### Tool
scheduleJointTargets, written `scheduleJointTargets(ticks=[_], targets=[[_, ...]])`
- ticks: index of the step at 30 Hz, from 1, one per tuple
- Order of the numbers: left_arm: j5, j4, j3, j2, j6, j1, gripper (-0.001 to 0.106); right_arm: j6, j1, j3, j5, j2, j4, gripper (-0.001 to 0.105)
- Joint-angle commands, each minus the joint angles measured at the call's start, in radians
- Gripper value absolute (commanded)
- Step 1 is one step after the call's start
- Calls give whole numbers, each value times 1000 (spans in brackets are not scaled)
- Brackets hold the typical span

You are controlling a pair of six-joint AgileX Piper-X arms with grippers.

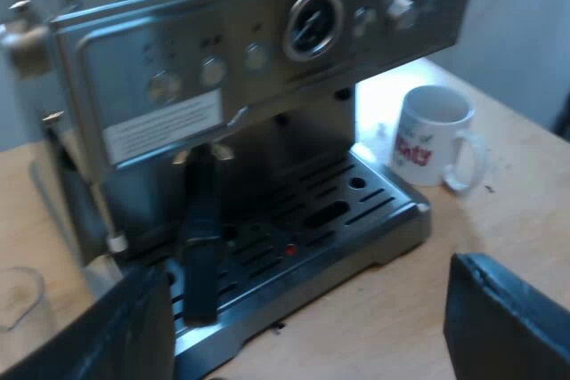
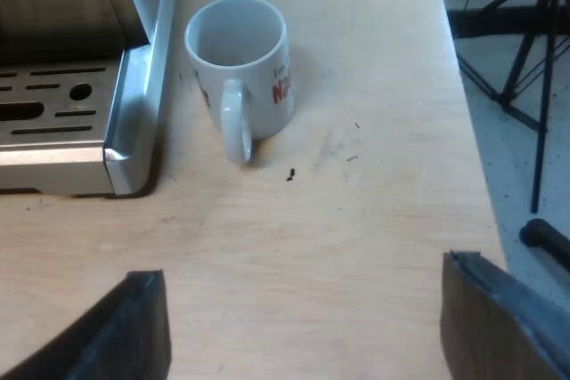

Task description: Place mug into machine

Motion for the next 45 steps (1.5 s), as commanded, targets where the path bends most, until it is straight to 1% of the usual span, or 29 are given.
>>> scheduleJointTargets(ticks=[1,7,8,12,16,17,19,21,23,25,26,28,30,31,34,38,45], targets=[[13,-55,-8,48,-9,-44,65,-11,-4,-16,-11,51,-57,64],[13,-97,-10,152,12,-159,65,5,-4,-32,-11,154,-123,64],[13,-100,-10,162,12,-167,65,7,-4,-35,-9,159,-130,64],[13,-161,-10,231,12,-250,65,43,-4,-52,-9,211,-175,64],[13,-218,-10,301,12,-316,65,59,-4,-54,-9,256,-189,64],[13,-223,-10,307,12,-322,65,58,-4,-54,-9,260,-189,64],[-4,-251,-10,341,12,-349,65,61,-2,-54,6,283,-189,64],[-18,-264,-10,360,12,-362,65,63,10,-54,19,295,-193,64],[-27,-268,-10,373,12,-369,65,67,38,-54,55,310,-201,64],[-27,-268,-10,384,12,-369,66,85,85,-54,102,334,-215,64],[-27,-268,-10,385,12,-369,67,88,95,-54,110,338,-216,64],[-27,-268,-10,387,18,-369,77,117,152,-54,152,370,-224,64],[-34,-268,-10,387,18,-369,81,132,185,-54,172,405,-229,64],[-34,-268,-10,387,18,-369,81,138,202,-54,179,422,-233,64],[-34,-268,-10,387,18,-369,81,180,233,-54,186,495,-269,64],[-34,-259,-10,387,18,-369,81,210,239,-54,186,580,-311,64],[-34,-245,-10,387,18,-369,81,214,239,-54,181,702,-379,64]])
